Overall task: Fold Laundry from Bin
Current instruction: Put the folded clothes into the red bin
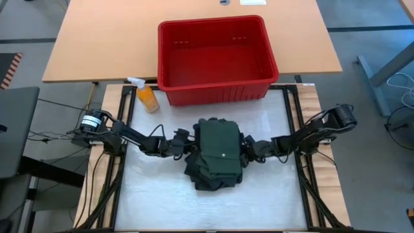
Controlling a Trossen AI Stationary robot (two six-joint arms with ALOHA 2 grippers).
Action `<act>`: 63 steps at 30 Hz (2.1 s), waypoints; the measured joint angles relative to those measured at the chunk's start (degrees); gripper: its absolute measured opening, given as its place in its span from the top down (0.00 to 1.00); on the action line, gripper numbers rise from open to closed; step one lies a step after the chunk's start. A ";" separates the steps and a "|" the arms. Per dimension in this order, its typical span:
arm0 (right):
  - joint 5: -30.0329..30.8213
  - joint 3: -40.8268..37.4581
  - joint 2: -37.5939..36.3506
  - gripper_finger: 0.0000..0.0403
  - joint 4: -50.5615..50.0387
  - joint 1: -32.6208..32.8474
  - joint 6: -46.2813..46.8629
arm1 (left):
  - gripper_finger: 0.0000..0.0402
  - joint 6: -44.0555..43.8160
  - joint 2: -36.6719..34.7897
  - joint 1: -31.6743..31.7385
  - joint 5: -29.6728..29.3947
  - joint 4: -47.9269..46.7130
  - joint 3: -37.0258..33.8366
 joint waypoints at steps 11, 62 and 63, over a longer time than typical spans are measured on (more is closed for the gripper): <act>1.55 4.72 -9.18 0.86 -1.67 -0.23 -7.31 | 0.93 1.08 -0.33 -0.02 5.13 10.16 1.68; -37.15 112.33 21.48 0.86 -76.95 -53.93 -21.06 | 0.93 -2.63 -6.00 44.08 28.26 -26.67 61.03; -38.15 115.42 24.12 0.86 -78.81 -55.69 -21.16 | 0.93 -3.18 -2.66 45.67 29.88 -26.23 63.78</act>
